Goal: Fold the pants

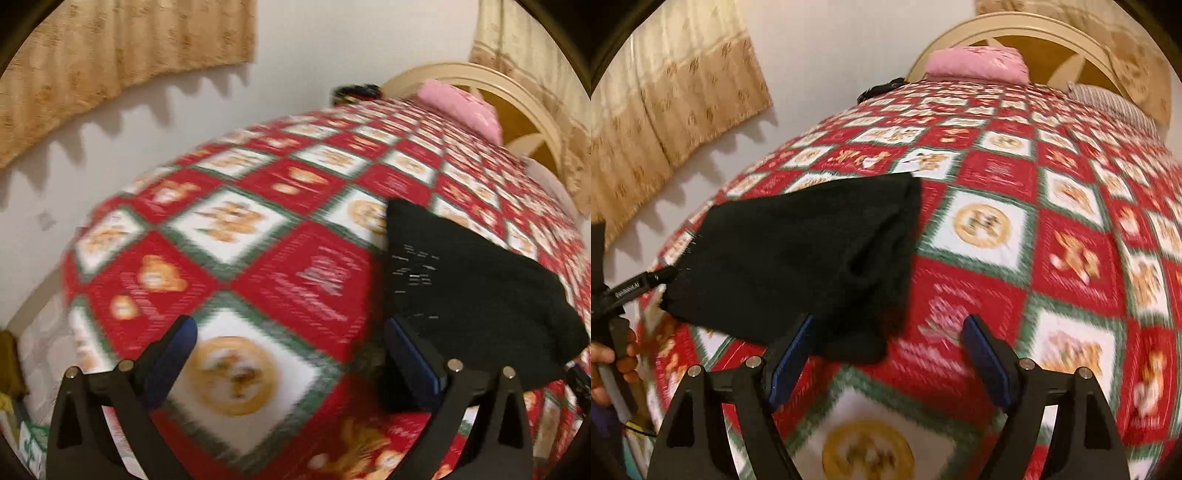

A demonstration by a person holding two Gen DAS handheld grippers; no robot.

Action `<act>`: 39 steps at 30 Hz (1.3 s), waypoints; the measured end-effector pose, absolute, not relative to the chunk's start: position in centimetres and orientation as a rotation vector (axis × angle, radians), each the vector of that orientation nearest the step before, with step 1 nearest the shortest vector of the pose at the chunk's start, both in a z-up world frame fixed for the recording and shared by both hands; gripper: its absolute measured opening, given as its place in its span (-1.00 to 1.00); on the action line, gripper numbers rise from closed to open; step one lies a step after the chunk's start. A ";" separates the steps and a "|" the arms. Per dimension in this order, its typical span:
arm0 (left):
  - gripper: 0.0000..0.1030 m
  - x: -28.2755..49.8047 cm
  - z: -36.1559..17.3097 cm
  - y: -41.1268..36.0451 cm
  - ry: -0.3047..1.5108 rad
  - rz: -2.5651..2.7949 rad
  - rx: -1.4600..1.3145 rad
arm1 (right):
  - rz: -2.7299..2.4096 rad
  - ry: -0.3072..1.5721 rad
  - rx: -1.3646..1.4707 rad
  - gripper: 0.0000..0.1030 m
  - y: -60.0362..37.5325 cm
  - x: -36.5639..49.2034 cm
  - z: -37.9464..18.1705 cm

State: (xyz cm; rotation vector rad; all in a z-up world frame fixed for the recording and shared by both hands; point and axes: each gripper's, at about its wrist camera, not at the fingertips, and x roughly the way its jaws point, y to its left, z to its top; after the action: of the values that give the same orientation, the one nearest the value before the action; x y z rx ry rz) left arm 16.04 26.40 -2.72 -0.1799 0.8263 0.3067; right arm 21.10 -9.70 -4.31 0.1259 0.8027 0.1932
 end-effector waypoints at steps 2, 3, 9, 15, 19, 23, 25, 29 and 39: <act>1.00 15.7 -1.8 26.4 0.791 0.326 -0.163 | 0.165 0.750 0.154 0.60 -10.8 20.0 -3.4; 1.00 15.6 -1.0 26.1 0.767 0.317 -0.157 | 0.160 0.713 0.179 0.60 -11.4 19.5 -2.7; 1.00 16.7 0.7 21.8 0.697 0.203 -0.094 | 0.169 0.629 0.163 -0.69 -9.9 20.4 0.6; 1.00 18.9 -1.7 18.0 0.745 0.188 0.041 | 0.210 0.672 0.105 -0.69 -5.9 22.3 -0.1; 1.00 18.9 -3.7 18.1 0.807 0.212 0.064 | 0.151 0.807 0.178 -0.68 -6.7 23.5 -4.4; 1.00 18.6 -3.8 18.6 0.802 0.194 0.020 | 0.160 0.776 0.222 -0.68 -7.5 23.2 -4.7; 1.00 18.7 -3.9 18.6 0.807 0.195 0.019 | 0.145 0.773 0.176 -0.68 -6.8 23.1 -4.5; 1.00 18.0 -3.3 18.4 0.813 0.190 0.014 | 0.138 0.769 0.192 -0.64 -6.9 22.0 -3.4; 1.00 12.8 -1.8 17.2 0.794 0.166 0.014 | 0.123 0.714 0.266 0.28 -5.9 14.2 -2.1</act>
State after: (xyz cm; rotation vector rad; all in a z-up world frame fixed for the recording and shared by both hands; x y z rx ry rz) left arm 12.78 17.21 -1.80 0.0137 0.7935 0.1665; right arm 14.18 -5.89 -2.05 0.2663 0.7141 0.1230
